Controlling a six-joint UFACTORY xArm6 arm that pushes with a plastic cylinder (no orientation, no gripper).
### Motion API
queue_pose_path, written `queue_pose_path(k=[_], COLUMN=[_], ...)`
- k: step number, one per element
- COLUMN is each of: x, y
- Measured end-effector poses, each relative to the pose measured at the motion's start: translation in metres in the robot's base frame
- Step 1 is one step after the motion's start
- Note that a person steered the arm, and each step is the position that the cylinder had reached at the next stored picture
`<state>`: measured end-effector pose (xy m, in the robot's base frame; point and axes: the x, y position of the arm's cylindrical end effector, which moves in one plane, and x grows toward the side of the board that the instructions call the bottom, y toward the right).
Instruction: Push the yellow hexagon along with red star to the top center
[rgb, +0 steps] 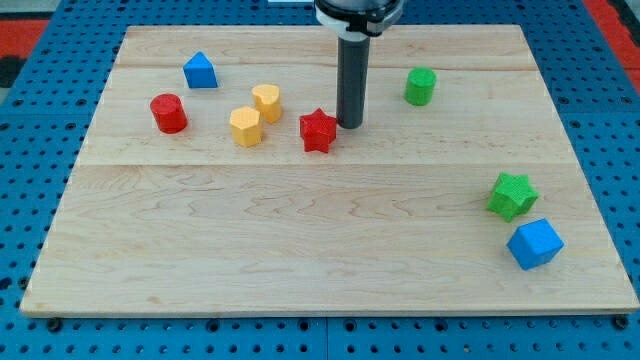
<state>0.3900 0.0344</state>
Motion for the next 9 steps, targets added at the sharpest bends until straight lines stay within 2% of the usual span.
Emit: queue_pose_path(k=[1, 2, 3, 4, 5, 6, 7, 9], x=[0.021, 0.005, -0.017, 0.014, 0.034, 0.02, 0.012, -0.01], y=[-0.013, -0.089, -0.111, -0.111, -0.147, -0.203, -0.208, -0.136])
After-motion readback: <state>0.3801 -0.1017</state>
